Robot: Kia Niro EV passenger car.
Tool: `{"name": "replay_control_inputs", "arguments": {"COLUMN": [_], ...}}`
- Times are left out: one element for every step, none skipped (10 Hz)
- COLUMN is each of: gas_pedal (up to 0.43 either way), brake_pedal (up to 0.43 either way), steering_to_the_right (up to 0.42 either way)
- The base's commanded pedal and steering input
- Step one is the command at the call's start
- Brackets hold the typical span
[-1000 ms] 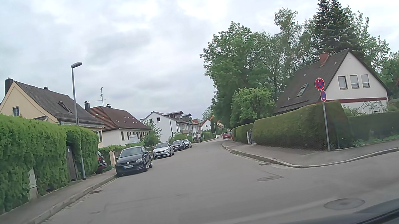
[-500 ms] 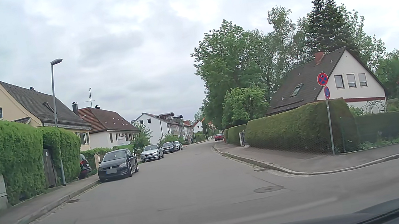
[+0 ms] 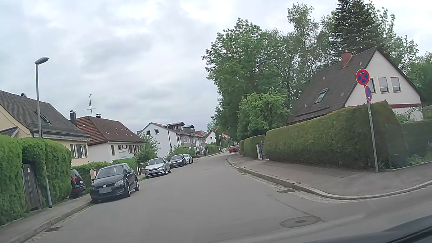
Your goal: Follow the waypoints while adhering to traffic rules and regulations
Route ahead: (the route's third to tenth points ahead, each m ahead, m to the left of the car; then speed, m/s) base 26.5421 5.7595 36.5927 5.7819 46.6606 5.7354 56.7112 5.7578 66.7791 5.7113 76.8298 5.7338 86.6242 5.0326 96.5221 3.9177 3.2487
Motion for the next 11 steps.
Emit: {"name": "replay_control_inputs", "arguments": {"gas_pedal": [0.169, 0.169, 0.157, 0.157, 0.157, 0.157, 0.157, 0.157, 0.157, 0.169, 0.169], "brake_pedal": [0.0, 0.0, 0.0, 0.0, 0.0, 0.0, 0.0, 0.0, 0.0, 0.0, 0.0], "steering_to_the_right": [-0.017, -0.025, -0.03, -0.035, -0.043, -0.05, -0.055, -0.056, -0.056, -0.06, -0.07]}}
